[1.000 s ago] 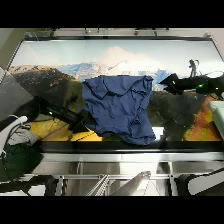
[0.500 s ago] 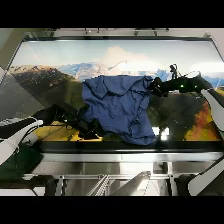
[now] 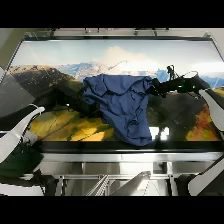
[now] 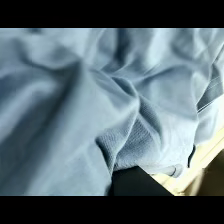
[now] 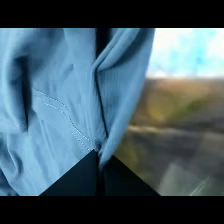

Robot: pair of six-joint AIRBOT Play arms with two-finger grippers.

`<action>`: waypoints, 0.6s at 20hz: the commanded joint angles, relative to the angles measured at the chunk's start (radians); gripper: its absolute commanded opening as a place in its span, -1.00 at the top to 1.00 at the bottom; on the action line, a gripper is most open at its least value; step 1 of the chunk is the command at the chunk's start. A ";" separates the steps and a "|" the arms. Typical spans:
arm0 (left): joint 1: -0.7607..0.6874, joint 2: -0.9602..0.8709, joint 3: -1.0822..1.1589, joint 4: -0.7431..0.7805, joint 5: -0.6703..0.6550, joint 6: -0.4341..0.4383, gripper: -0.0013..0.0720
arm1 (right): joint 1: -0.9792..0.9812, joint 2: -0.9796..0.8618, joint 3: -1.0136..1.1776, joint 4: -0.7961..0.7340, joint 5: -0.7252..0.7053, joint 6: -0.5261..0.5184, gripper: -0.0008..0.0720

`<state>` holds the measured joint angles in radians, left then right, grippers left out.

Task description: Fold the shirts.

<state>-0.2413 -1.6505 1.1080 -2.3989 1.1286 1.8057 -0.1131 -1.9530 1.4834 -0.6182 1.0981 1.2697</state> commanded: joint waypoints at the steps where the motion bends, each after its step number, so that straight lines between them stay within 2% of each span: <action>1: 0.051 -0.023 0.134 0.167 0.084 -0.040 0.92 | -0.061 0.039 -0.006 -0.148 0.084 0.066 0.93; 3: 0.106 -0.024 0.215 0.263 0.097 -0.060 0.92 | -0.103 0.107 -0.077 -0.321 0.141 0.117 0.93; 4: 0.131 -0.034 0.268 0.287 0.097 -0.060 0.92 | -0.121 0.162 -0.153 -0.357 0.140 0.115 0.93; 6: 0.169 -0.087 0.401 0.310 0.126 -0.060 0.92 | -0.145 0.303 -0.357 -0.355 0.108 0.090 0.93; 8: 0.194 -0.162 0.537 0.313 0.168 -0.054 0.91 | -0.145 0.482 -0.598 -0.354 0.077 0.116 0.93; 12: 0.181 -0.325 0.774 0.311 0.259 -0.037 0.91 | -0.083 0.866 -1.061 -0.311 -0.126 0.288 0.93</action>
<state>-0.0624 -1.8778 1.7237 -2.1124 1.3209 1.7546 -0.2256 -1.3315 0.7208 -0.9192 1.1110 1.4479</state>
